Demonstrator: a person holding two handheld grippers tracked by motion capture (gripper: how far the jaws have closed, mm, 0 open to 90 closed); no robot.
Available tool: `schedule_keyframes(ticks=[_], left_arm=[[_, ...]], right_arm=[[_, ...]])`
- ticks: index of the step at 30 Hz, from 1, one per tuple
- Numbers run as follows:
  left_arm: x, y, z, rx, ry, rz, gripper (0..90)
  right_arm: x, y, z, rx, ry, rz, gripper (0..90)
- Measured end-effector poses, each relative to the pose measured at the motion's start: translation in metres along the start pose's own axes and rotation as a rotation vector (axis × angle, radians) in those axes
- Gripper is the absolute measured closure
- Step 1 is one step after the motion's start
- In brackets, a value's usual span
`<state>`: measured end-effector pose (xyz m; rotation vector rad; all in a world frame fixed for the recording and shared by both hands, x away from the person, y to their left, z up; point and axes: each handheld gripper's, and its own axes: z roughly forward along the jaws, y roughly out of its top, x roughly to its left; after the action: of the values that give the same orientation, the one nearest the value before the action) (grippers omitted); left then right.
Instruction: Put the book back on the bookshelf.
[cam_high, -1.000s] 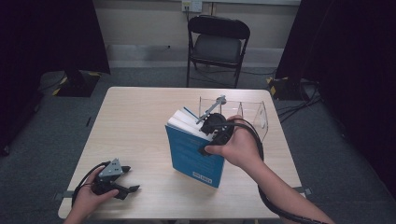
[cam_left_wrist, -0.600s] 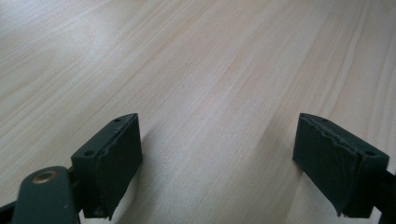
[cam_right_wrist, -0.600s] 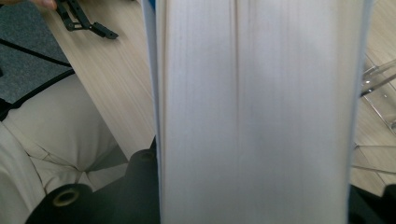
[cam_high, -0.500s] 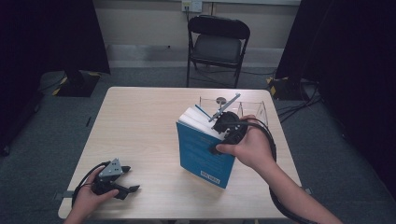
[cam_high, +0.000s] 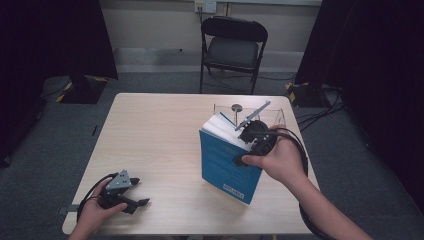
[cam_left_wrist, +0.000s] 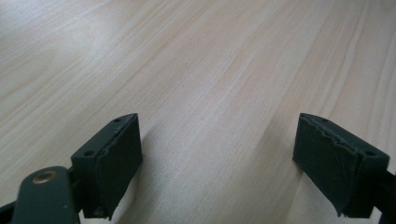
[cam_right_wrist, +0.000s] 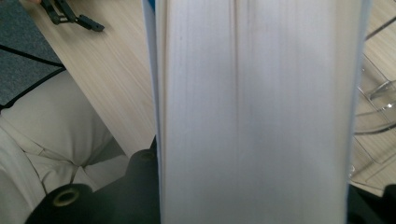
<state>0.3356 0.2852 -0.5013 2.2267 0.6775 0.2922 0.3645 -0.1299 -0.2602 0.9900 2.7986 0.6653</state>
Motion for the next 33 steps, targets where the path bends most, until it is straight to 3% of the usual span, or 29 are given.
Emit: schedule_keyframes(ticks=[12, 20, 26, 33], left_arm=[[0.000, 0.000, 0.000, 0.000, 0.001, 0.001, 14.9], [0.000, 0.000, 0.000, 0.000, 0.000, 0.001, 14.9], [0.000, 0.000, 0.000, 0.000, 0.000, 0.001, 14.9], [0.000, 0.000, 0.000, 0.000, 0.000, 0.001, 14.9]], right_arm=[[-0.014, -0.014, -0.008, 0.009, -0.023, 0.043, 61.9], [-0.022, -0.024, -0.001, 0.004, -0.030, 0.058, 61.9], [-0.028, -0.033, 0.000, -0.005, -0.008, 0.086, 61.9], [-0.032, -0.044, 0.001, -0.004, -0.027, 0.092, 61.8]])
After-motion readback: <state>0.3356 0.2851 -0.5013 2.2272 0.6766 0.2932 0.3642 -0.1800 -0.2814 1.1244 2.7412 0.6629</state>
